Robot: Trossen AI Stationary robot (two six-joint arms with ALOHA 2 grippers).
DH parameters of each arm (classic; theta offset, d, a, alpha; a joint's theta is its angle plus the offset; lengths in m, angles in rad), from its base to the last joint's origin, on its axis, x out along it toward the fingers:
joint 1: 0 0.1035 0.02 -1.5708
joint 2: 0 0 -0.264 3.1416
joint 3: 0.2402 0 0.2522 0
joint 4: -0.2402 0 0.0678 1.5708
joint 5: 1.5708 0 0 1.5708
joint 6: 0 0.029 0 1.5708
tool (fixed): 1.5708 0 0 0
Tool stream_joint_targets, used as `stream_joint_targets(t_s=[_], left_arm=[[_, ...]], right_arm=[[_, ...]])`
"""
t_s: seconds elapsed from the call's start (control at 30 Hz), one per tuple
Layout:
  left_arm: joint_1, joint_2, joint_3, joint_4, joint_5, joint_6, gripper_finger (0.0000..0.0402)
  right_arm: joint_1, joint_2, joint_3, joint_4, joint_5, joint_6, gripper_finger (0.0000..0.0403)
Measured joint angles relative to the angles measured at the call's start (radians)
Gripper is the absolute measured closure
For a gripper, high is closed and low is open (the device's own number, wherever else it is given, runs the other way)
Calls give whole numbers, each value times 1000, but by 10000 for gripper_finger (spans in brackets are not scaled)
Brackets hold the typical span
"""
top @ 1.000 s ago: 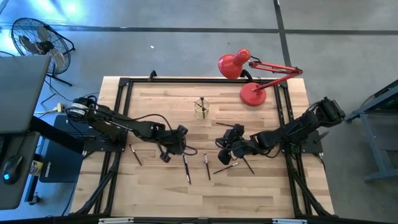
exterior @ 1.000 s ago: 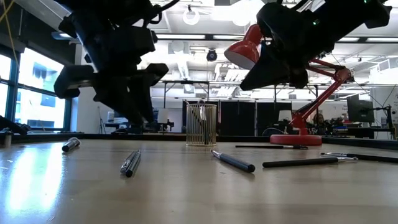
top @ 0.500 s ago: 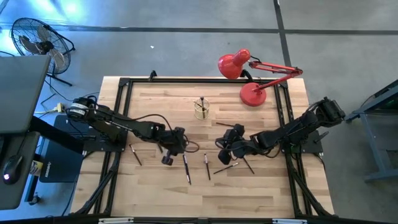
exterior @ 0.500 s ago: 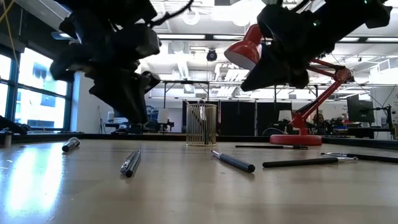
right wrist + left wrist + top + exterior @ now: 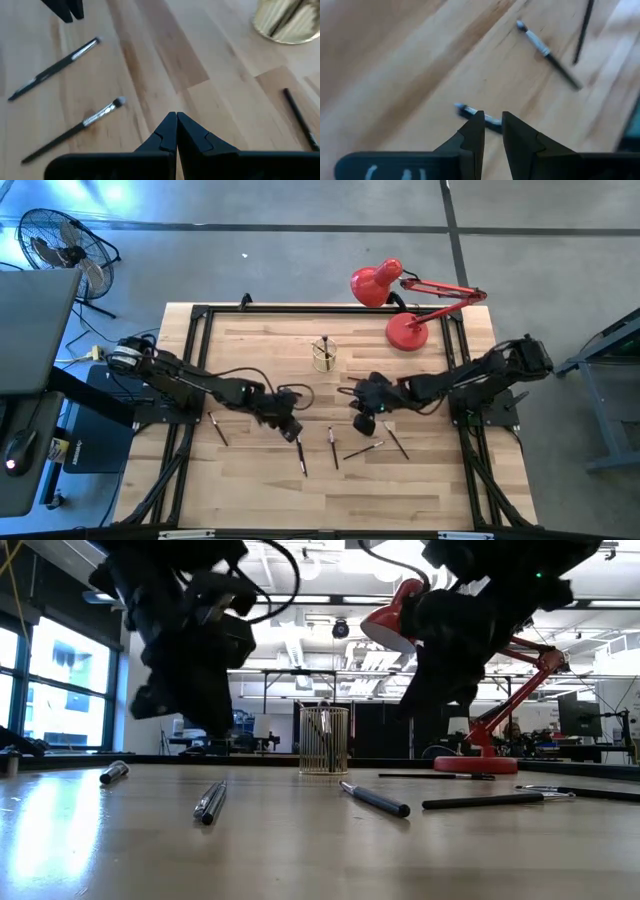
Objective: Pick & Place Makeup Brushes
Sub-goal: Put the eyeshadow brush into the makeup brush holder
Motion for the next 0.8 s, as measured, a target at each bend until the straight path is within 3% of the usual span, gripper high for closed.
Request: stream_joint_targets(t_s=[0.13,0.3,0.5,0.8], left_arm=[[-67,0,44,-36,-88,-227,338],[-184,0,143,-168,-238,-458,360],[-317,81,311,-314,-398,-612,398],[-370,355,757,-864,-326,-737,401]], right_arm=[[-21,0,0,0,-71,-103,403],[-31,0,0,14,-87,-215,403],[-37,0,0,31,-117,-240,403],[-35,0,0,35,-107,-186,403]])
